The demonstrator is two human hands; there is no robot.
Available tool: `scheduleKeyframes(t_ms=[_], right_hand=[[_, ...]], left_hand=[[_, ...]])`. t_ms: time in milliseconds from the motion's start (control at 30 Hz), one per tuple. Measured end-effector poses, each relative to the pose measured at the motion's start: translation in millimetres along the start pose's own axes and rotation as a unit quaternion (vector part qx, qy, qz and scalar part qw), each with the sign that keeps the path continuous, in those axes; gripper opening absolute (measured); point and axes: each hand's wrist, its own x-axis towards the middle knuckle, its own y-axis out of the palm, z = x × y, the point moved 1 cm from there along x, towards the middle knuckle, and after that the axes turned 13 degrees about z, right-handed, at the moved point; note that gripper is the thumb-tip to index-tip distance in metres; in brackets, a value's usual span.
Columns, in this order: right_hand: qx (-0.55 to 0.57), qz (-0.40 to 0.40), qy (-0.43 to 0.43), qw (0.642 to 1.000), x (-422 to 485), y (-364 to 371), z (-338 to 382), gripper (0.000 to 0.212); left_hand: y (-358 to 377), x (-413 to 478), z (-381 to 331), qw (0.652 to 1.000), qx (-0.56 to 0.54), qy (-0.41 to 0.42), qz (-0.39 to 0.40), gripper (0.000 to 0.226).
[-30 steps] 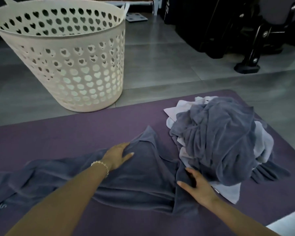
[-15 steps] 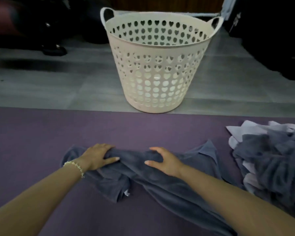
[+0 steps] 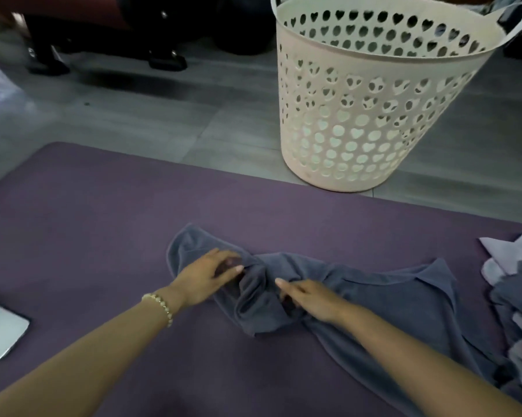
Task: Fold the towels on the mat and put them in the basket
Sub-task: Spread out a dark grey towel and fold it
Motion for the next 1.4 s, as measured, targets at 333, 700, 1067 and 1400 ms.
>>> scheduleKeyframes(t_ms=[333,700,1067,1400], right_hand=[[-0.128,-0.017,-0.015,0.991,11,12,22,0.077],[-0.365,0.107,-0.047,0.924,-43,28,-9,0.055],[0.067,0.007,-0.102,0.993,-105,-22,24,0.049],[0.203,0.104,-0.246,0.942,-195,-111,153,0.064]], left_hand=[[-8,13,19,0.978,0.143,-0.129,0.083,0.068],[25,19,-24,0.895,0.41,0.169,0.056,0.082],[-14,-60,-23,0.995,0.077,0.025,0.064,0.095],[-188,-156,-150,0.97,-0.1,0.016,0.22,0.063]])
